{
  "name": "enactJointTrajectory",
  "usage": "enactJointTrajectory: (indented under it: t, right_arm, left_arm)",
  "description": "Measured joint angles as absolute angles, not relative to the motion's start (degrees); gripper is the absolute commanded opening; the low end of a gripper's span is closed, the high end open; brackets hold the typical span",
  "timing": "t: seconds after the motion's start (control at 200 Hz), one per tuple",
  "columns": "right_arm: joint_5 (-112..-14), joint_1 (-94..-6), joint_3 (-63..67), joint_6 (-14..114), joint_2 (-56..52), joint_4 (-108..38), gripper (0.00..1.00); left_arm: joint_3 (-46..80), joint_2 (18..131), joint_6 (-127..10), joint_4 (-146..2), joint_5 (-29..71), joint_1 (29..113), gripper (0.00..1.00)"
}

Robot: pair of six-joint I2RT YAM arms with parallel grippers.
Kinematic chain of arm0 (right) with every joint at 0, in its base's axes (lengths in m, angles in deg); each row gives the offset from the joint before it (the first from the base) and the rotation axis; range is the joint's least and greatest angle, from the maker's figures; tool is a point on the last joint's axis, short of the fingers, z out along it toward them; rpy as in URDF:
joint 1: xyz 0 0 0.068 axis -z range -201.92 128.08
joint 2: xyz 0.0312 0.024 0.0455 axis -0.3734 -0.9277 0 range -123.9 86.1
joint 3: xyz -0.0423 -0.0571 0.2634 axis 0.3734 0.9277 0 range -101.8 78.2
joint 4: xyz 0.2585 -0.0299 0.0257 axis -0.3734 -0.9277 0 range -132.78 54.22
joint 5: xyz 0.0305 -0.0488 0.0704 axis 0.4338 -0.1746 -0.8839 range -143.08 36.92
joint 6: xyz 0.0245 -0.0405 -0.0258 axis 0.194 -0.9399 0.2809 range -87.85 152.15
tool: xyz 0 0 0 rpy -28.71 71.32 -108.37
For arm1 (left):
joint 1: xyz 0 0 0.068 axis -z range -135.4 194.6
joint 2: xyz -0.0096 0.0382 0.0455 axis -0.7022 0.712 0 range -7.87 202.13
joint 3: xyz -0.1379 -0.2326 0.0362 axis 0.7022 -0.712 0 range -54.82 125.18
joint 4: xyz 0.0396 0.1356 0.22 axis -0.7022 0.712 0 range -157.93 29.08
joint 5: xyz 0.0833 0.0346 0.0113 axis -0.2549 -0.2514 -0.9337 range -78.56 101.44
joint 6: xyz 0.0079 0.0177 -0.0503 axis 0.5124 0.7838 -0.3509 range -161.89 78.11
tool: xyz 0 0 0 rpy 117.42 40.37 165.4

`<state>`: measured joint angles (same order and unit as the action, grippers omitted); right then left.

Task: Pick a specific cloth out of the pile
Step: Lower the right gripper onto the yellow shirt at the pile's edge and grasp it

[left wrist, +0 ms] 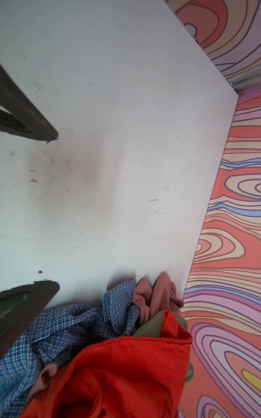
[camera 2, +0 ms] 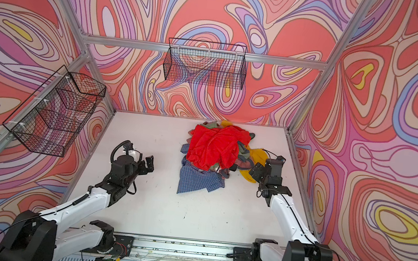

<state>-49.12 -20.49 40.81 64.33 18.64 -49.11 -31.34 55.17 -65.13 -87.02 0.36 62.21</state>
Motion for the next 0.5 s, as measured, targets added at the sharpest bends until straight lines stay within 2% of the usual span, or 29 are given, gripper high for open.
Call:
enactJointTrajectory:
  t: [0.18, 0.501]
  right_arm:
    - [-50.3, -20.3, 40.8, 68.5, 11.2, -49.5, 0.76]
    - [-51.4, -18.4, 40.8, 71.9, 5.0, -46.5, 0.64]
  left_arm:
    - [-32.1, 55.1, -66.2, -87.5, 0.8, 64.1, 0.99]
    - [-35.7, 51.4, -67.6, -87.5, 0.4, 64.2, 1.00]
